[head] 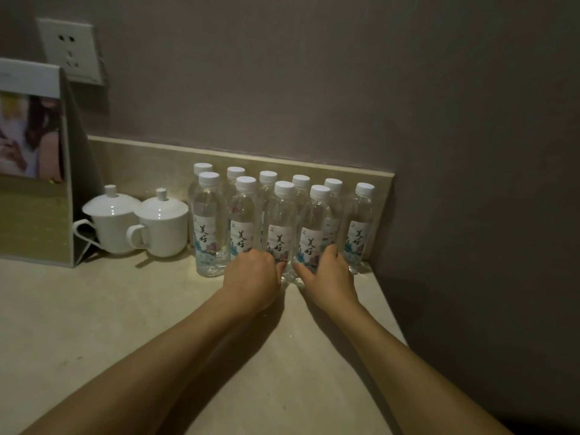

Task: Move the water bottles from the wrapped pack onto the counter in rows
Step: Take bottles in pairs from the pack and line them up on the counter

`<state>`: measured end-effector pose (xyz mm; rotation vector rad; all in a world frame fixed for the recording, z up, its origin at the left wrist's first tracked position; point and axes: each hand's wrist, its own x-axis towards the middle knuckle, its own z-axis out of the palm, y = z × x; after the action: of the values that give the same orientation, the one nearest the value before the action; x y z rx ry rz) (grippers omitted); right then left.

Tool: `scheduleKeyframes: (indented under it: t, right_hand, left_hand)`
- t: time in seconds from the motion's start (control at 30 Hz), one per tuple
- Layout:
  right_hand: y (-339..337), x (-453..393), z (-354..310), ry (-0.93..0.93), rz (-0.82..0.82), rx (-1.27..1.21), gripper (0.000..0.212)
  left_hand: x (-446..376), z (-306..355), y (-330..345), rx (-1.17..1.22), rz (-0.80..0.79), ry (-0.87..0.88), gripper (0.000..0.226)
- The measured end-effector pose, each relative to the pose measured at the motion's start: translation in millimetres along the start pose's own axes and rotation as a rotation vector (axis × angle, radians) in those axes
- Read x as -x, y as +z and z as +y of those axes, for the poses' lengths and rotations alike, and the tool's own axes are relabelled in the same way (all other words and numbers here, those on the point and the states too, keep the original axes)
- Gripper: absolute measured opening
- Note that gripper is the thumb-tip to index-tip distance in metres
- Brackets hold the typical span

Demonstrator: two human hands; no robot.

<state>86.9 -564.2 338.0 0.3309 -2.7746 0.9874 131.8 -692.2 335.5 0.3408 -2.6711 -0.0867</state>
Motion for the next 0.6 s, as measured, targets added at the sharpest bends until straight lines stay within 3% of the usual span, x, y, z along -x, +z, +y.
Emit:
scheduleKeyframes:
  t: [0.6]
  right_hand:
    - [-5.7, -4.8, -3.3, -0.009, -0.101, 0.005, 0.073]
  left_hand:
    - [-2.1, -5.1, -0.1, 0.069, -0.03, 0.017, 0.045]
